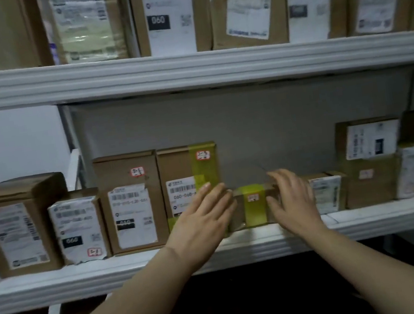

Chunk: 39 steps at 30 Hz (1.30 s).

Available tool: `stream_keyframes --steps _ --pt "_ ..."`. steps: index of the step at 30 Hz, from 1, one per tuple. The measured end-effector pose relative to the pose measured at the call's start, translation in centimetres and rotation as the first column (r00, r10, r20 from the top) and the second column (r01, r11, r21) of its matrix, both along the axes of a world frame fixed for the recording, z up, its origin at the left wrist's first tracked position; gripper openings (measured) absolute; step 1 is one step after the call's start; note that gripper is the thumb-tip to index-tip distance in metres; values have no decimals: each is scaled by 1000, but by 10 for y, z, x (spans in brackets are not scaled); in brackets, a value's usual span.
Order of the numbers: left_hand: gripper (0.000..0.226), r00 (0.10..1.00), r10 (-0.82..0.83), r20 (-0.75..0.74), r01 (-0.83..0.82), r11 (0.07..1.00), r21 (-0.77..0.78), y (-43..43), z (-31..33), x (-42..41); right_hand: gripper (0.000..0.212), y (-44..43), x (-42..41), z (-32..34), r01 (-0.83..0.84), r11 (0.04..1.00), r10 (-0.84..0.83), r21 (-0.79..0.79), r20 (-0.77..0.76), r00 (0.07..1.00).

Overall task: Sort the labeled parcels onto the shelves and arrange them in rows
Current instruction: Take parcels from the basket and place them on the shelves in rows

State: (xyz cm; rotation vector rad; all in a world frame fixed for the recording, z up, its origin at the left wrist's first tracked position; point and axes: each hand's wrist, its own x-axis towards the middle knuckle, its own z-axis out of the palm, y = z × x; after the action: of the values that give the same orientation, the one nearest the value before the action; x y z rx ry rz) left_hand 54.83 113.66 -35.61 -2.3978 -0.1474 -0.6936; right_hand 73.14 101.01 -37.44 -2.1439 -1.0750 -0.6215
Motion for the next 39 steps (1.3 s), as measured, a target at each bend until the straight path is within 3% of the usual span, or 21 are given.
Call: stream_keyframes --steps 2,4,11,16,21,24,27,30,33,36,39 --pt "52 998 23 -64 -22 1000 10 -5 0 11 65 -4 16 6 14 972 -13 -235 7 1000" --pt "55 996 34 -84 -34 999 -6 -9 -2 20 57 -4 23 6 0 935 0 -354 1 1000" --pt "58 999 -45 -17 42 990 -134 -18 -16 57 52 -2 24 7 2 934 6 -358 23 1000" --pt "79 990 -144 -5 138 957 -256 -30 -14 87 64 -21 29 5 -16 985 12 -170 -26 1000" --pt "59 950 -266 164 309 876 -371 -51 6 115 73 -60 38 -14 193 969 -163 157 -184 969" --pt "48 914 -330 235 404 787 -466 -80 21 145 50 -88 59 -25 278 920 -194 275 -297 935" --pt "43 885 -407 225 462 713 -528 -127 19 189 39 -133 101 -33 386 848 -267 363 -338 903" --pt "41 866 -467 181 485 692 -535 -178 6 240 36 -189 156 -37 443 811 -299 383 -379 876" --pt "41 877 -466 120 456 727 -513 -219 4 298 37 -246 219 -27 494 786 -347 372 -396 850" --pt "47 871 -450 197 479 693 -538 -256 25 356 39 -293 286 -4 490 802 -378 341 -346 859" --pt "63 904 -350 248 428 732 -530 -287 46 405 52 -324 347 15 472 868 -435 155 -221 873"
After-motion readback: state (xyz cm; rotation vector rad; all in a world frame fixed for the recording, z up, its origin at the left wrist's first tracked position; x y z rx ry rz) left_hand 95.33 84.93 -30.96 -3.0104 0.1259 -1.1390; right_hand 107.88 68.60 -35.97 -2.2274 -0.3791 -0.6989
